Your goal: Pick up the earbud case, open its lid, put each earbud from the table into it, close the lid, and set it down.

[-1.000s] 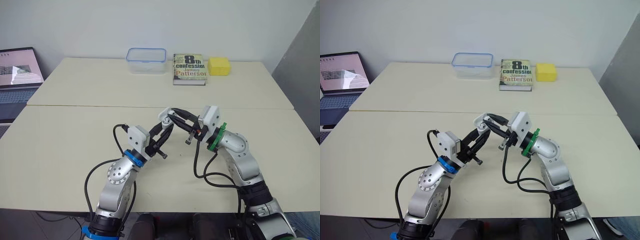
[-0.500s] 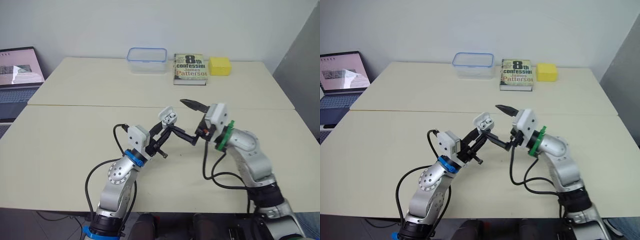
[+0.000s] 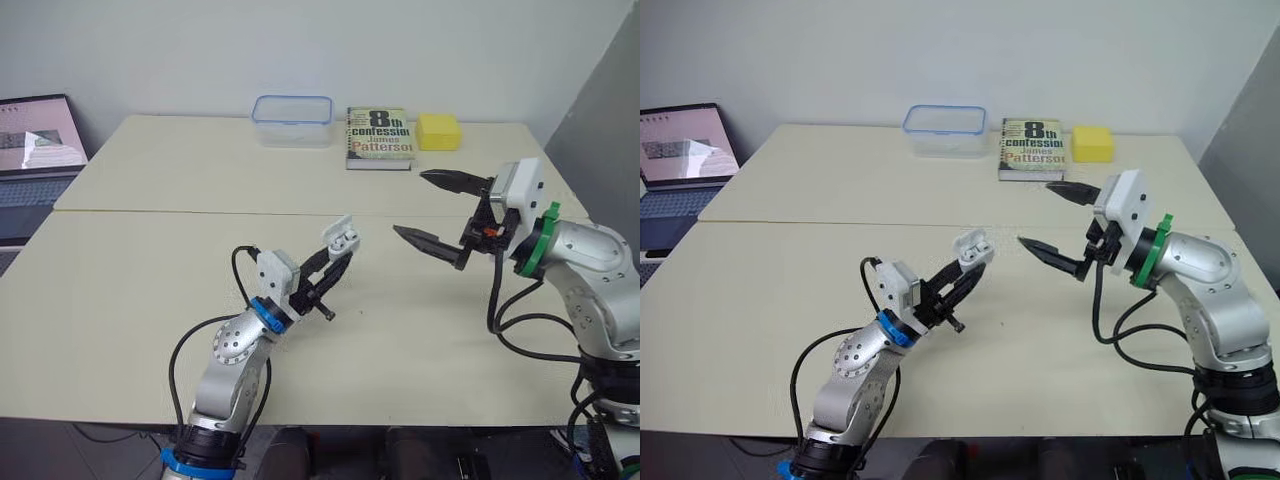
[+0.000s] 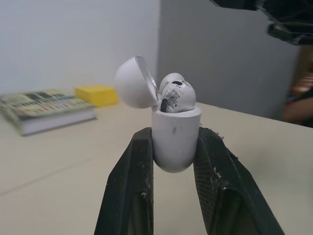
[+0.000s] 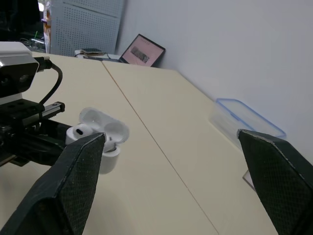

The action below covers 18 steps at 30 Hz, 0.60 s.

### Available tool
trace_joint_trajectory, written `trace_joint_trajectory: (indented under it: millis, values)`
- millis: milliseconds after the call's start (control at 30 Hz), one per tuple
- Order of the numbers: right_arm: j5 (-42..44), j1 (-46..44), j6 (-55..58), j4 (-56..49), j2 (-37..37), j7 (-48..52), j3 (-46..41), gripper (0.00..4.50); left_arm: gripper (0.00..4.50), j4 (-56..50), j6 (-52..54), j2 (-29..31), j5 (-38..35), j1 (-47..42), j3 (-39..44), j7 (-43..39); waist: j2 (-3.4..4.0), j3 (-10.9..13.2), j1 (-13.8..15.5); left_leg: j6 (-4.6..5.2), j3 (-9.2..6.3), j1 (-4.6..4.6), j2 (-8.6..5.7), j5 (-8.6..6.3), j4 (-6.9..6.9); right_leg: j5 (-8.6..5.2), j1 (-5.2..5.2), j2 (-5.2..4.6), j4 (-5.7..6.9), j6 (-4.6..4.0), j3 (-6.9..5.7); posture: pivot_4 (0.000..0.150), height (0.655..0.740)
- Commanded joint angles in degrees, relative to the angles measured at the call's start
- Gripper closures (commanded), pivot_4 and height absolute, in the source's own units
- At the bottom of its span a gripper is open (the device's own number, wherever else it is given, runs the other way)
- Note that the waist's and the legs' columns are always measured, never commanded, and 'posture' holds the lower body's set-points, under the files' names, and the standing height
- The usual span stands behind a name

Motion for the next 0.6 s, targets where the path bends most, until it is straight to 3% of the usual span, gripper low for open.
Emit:
trace_joint_trajectory:
  millis: [33, 267, 300, 400, 600]
  values:
    - [1.6, 1.1, 1.9, -1.9, -2.8, 0.5, -3.9, 0.00, 3.75, -3.2, 7.3, 3.0, -7.1, -2.5, -0.7, -6.9, 0.00, 0.0, 0.0, 0.00, 0.00, 0.00, 0.00, 0.00, 0.00, 0.00, 0.00, 0.00, 0.00, 0.00, 0.00, 0.150, 0.7400]
    - [2.9, 4.7, 9.2, -3.6, -11.5, 4.5, -3.6, 0.00, 3.75, -0.7, 15.6, 7.5, -12.2, -9.0, -1.5, -17.3, 0.01, 0.0, 0.0, 0.00, 0.02, 0.00, 0.00, 0.00, -0.01, -0.05, 0.00, 0.02, -0.03, 0.05, 0.00, 0.150, 0.7400]
    - [3.3, 4.5, 10.4, -3.3, -12.4, 5.1, -3.0, 0.17, 3.75, -0.6, 16.1, 7.6, -12.5, -9.6, -1.7, -18.2, 0.01, 0.0, 0.0, 0.00, 0.03, 0.00, 0.00, 0.00, -0.01, -0.05, 0.00, 0.01, -0.04, 0.05, 0.01, 0.150, 0.7400]
    - [2.5, 2.2, 11.9, -1.6, -13.9, 7.1, -0.3, 0.96, 3.75, 0.0, 16.6, 7.6, -12.3, -10.8, -2.2, -20.5, 0.01, 0.0, -0.2, 0.00, 0.05, 0.02, 0.00, 0.00, -0.01, -0.06, -0.01, 0.03, -0.03, 0.06, 0.02, 0.150, 0.7400]
    - [0.6, -7.0, 14.7, 4.0, -13.6, 12.1, 8.2, 3.22, 3.75, 0.1, 16.4, 6.9, -11.5, -11.8, -3.9, -23.2, 0.02, 0.0, -0.3, 0.00, 0.03, 0.03, 0.03, 0.00, -0.01, -0.13, -0.02, 0.08, -0.02, 0.12, 0.03, 0.150, 0.7400]
